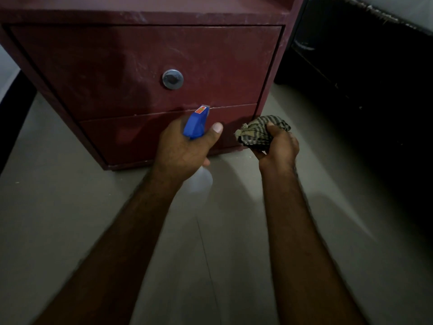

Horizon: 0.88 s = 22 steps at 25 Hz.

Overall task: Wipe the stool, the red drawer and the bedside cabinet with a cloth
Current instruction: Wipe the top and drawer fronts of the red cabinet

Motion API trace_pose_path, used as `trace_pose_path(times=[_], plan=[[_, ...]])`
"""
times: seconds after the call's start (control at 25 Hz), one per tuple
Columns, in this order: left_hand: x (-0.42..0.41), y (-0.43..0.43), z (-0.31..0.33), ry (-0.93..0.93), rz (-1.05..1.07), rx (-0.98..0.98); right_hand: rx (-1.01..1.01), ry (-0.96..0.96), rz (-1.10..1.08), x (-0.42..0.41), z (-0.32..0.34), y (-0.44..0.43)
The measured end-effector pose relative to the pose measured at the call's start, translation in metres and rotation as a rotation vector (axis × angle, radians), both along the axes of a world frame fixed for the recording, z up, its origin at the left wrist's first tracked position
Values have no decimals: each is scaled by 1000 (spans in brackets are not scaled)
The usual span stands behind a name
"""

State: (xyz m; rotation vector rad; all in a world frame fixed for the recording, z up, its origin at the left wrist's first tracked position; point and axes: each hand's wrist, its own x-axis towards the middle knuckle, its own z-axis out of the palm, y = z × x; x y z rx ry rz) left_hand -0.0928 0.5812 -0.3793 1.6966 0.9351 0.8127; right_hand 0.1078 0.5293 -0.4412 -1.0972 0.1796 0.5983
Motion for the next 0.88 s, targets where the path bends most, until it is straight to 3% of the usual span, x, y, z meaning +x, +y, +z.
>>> trace_pose_path(times=[0.16,0.88], plan=[[-11,3,18,-102,56,38,7,-1,25,-7,1,3],[-77,24,34,-139,299,60,1,-32,96,-31,6,22]])
